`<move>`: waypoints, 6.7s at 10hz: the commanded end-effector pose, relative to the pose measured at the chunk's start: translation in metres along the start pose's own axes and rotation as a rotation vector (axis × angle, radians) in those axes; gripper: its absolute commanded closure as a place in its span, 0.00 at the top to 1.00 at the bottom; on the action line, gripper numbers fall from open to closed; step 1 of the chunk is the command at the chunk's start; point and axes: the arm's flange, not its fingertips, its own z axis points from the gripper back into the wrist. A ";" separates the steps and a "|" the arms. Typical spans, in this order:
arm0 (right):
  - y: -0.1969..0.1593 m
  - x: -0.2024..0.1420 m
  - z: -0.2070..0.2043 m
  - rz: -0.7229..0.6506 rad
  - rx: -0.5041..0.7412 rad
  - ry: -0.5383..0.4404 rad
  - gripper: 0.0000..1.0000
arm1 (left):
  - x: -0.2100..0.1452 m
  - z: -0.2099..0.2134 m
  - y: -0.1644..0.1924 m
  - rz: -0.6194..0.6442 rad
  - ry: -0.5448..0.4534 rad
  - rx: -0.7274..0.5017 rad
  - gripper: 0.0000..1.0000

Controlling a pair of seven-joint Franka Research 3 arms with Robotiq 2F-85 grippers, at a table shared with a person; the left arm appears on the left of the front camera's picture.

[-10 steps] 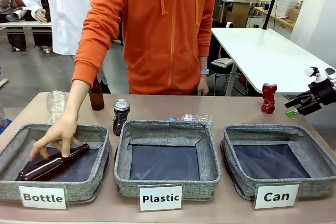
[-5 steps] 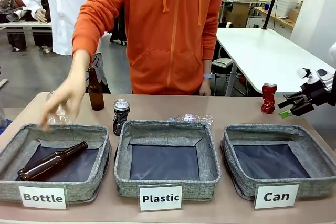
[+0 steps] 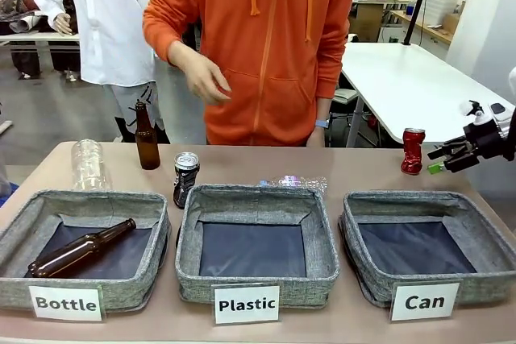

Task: Sort the can waste into the basket.
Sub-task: Pick up the can waste from the table and place it in the right Fabric basket.

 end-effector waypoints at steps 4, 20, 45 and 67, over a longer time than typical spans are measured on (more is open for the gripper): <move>-0.023 -0.005 -0.019 -0.025 -0.138 -0.100 1.00 | -0.057 -0.055 -0.016 0.005 0.347 -0.027 1.00; -0.032 0.005 -0.052 0.060 -0.001 -0.298 0.40 | -0.064 -0.064 -0.013 0.026 0.410 -0.003 1.00; 0.319 0.065 -0.002 0.487 0.436 0.447 0.16 | -0.064 -0.064 -0.013 0.026 0.410 -0.003 1.00; 0.235 0.065 0.054 -0.817 0.347 -0.448 1.00 | -0.064 -0.064 -0.013 0.026 0.410 -0.003 1.00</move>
